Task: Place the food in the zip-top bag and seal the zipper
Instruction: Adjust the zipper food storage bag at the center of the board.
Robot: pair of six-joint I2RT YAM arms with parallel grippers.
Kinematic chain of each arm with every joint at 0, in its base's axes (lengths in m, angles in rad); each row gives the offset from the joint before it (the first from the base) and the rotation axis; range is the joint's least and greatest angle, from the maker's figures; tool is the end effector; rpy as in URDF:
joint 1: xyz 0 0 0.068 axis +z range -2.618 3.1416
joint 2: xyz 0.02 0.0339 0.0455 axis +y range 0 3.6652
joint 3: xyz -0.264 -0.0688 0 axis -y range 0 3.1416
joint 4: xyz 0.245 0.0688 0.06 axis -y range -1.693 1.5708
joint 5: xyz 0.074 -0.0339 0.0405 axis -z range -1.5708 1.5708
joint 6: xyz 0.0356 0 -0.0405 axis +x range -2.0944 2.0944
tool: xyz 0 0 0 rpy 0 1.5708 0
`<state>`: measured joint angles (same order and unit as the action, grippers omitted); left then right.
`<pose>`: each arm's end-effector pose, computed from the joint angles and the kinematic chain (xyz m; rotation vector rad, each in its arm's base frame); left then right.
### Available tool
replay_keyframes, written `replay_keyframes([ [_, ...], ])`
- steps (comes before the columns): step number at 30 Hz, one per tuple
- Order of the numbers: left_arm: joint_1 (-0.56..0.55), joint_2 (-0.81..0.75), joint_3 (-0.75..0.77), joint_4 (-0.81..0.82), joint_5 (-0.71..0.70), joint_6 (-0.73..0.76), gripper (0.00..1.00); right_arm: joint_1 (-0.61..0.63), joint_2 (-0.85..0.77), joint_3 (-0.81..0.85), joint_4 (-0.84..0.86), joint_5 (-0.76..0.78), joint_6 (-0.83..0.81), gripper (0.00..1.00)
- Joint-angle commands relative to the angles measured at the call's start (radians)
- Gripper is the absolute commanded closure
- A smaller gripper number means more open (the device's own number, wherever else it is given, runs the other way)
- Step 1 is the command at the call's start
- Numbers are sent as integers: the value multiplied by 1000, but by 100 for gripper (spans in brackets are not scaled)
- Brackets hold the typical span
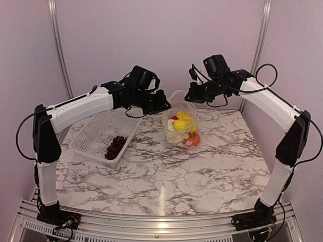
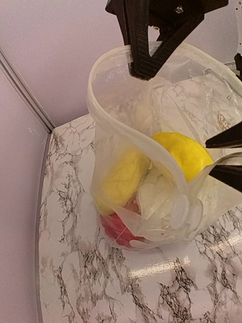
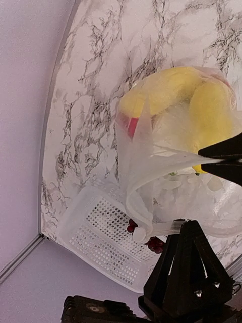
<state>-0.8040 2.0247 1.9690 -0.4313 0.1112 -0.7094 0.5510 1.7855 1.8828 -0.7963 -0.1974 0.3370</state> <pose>0.3305 -0.3487 0.3458 0.1796 2.2186 -1.0094 0.3351 0.2141 0.3849 -0.3582 2.3218 0.6794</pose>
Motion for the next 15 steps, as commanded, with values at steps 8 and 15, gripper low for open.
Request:
replay_keyframes([
  [8, 57, -49, 64, -185, -54, 144, 33, 3, 11, -48, 46, -13, 0, 100],
  [15, 133, -303, -206, -217, -163, 264, 1, 1, 24, -67, 62, -64, 12, 100],
])
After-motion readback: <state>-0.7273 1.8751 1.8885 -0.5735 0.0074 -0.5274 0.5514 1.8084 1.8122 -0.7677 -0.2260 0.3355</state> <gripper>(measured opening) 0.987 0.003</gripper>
